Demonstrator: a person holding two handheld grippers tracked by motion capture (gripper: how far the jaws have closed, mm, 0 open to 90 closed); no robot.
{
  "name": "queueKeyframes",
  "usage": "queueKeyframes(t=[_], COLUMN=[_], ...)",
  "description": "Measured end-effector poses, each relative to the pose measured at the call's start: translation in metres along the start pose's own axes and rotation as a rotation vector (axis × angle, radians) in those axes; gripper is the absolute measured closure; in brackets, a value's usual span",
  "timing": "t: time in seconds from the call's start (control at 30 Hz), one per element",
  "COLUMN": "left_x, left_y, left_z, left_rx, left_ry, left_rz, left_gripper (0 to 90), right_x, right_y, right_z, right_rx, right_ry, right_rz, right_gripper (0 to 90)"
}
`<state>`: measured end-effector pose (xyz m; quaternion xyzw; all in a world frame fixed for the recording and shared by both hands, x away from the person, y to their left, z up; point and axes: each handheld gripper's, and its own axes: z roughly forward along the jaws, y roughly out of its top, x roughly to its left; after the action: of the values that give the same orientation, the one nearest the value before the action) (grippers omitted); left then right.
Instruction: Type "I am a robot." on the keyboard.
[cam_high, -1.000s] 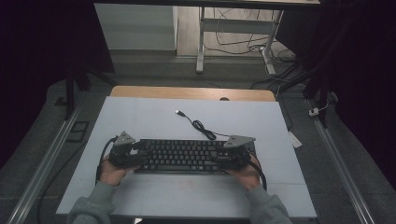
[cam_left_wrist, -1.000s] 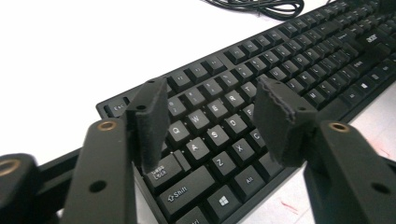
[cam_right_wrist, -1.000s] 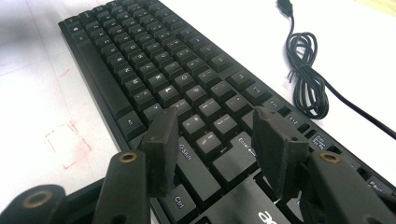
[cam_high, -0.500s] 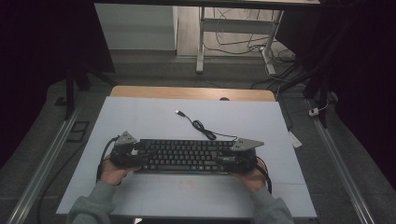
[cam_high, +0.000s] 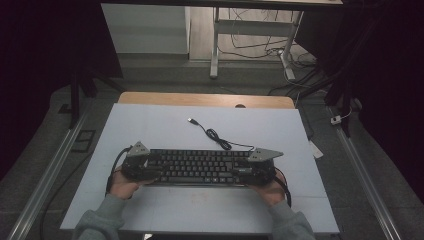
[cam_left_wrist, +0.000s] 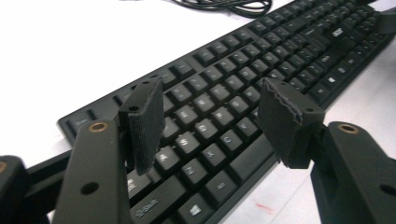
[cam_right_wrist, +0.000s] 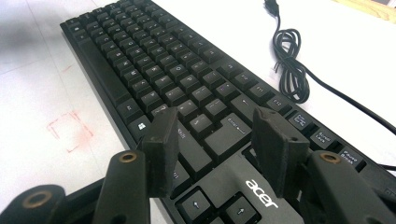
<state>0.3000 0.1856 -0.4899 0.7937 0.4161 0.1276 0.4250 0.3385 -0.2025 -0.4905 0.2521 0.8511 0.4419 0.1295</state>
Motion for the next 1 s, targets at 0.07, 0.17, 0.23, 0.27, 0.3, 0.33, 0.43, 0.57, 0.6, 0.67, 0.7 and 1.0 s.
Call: queueKeyframes(t=[0.07,0.17,0.23,0.27,0.3,0.33,0.43,0.57,0.6,0.67,0.7,1.0], left_x=[-0.004,-0.010,-0.014,-0.016,-0.017,-0.019,-0.022,-0.026,-0.027,-0.028,-0.029,-0.037], left_y=[0.001,0.004,0.005,0.005,0.006,0.006,0.007,0.007,0.007,0.007,0.007,0.005], left_z=[0.001,0.002,0.002,0.003,0.003,0.003,0.006,0.009,0.010,0.011,0.011,0.020], left_rx=[0.001,0.004,0.002,0.003,0.002,0.005,0.010,0.023,0.026,0.033,0.037,0.082], left_ry=[-0.010,-0.023,-0.029,-0.033,-0.036,-0.040,-0.047,-0.053,-0.056,-0.060,-0.061,-0.082], left_rz=[0.016,0.034,0.046,0.049,0.053,0.058,0.067,0.083,0.085,0.098,0.104,0.144], left_gripper=[41.2,41.8,42.4,42.9,43.6,44.6,47.7,53.2,54.8,58.8,61.1,86.6], right_x=[0.000,-0.001,-0.001,0.000,0.000,0.000,0.000,0.000,0.000,0.000,0.000,-0.001], right_y=[0.000,0.000,0.000,0.000,0.000,0.000,0.000,0.000,0.000,0.000,0.000,0.000], right_z=[0.000,0.000,0.000,0.000,0.001,0.001,0.001,0.002,0.002,0.002,0.002,0.002], right_rx=[0.003,0.001,0.005,0.005,0.005,0.007,0.014,0.016,0.016,0.016,0.015,0.015], right_ry=[-0.004,-0.003,-0.005,-0.005,-0.005,-0.005,-0.007,-0.005,-0.004,-0.006,-0.006,-0.009], right_rz=[0.000,0.002,-0.001,-0.001,-0.002,-0.002,-0.001,-0.001,-0.001,-0.002,-0.003,-0.004], right_gripper=[51.4,51.4,51.4,51.4,51.4,51.4,51.4,51.4,51.4,51.4,51.4,51.4])
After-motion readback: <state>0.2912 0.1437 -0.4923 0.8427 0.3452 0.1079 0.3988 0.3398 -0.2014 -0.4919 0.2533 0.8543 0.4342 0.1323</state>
